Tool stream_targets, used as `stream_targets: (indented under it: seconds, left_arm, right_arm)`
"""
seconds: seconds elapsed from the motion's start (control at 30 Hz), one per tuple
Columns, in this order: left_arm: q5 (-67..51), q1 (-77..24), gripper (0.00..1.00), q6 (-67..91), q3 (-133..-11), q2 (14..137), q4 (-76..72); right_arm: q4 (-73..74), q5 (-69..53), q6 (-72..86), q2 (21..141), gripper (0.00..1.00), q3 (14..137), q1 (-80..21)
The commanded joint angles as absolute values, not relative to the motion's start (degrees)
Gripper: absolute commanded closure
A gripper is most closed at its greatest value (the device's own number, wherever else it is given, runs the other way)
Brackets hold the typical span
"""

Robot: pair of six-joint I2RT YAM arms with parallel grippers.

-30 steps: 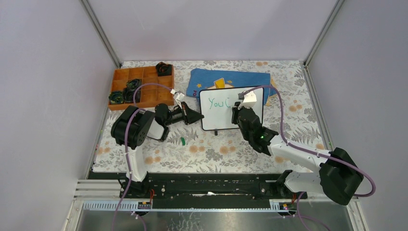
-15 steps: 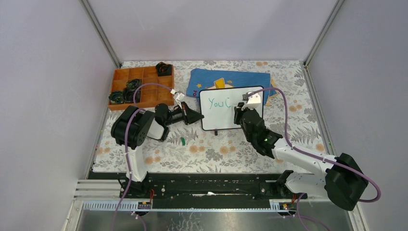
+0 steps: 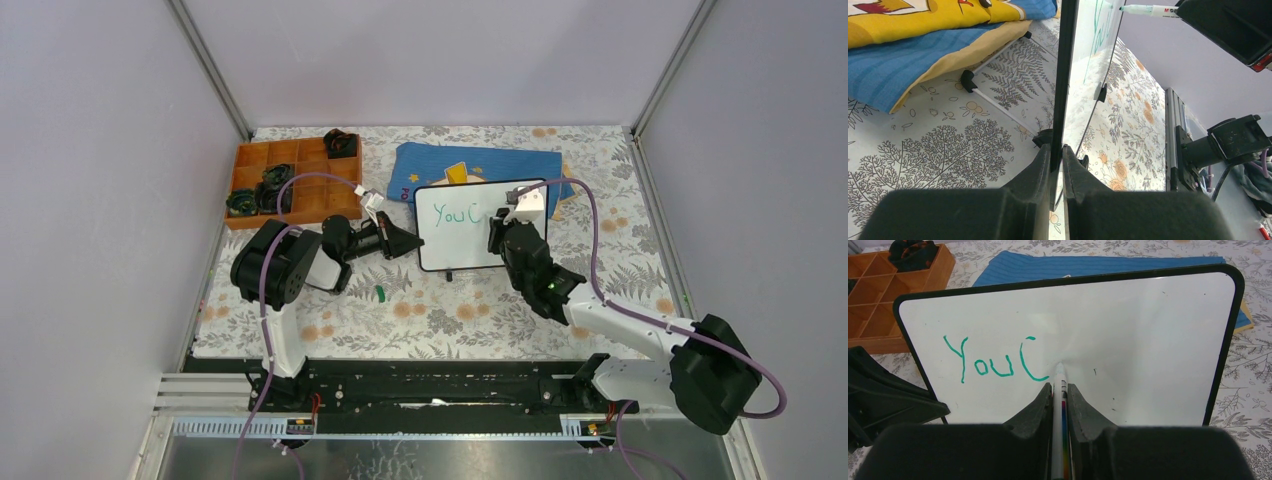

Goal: Write a sentence on the whiteboard

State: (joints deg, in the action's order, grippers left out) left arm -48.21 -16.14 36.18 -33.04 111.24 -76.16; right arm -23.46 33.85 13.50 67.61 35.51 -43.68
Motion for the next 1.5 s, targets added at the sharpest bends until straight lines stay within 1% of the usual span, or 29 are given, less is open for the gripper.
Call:
stream_targets:
  seconds: [0.0, 0.8, 1.47]
  left_arm:
    - [-48.08, -17.31, 1.00, 33.67, -32.19, 111.45, -71.16]
    - [-47.90, -17.67, 1.00, 32.70, -32.32, 111.10, -69.61]
    - [-47.90, -17.66, 1.00, 32.43, -32.27, 110.83, -69.21]
  right_arm:
    - [-26.48, 35.39, 13.27, 68.14, 1.00, 38.20, -42.96]
    - [-25.97, 31.05, 14.93, 69.72, 1.00, 37.02, -42.89]
    - [-21.28, 33.94, 15.52, 68.73, 1.00, 36.16, -42.92]
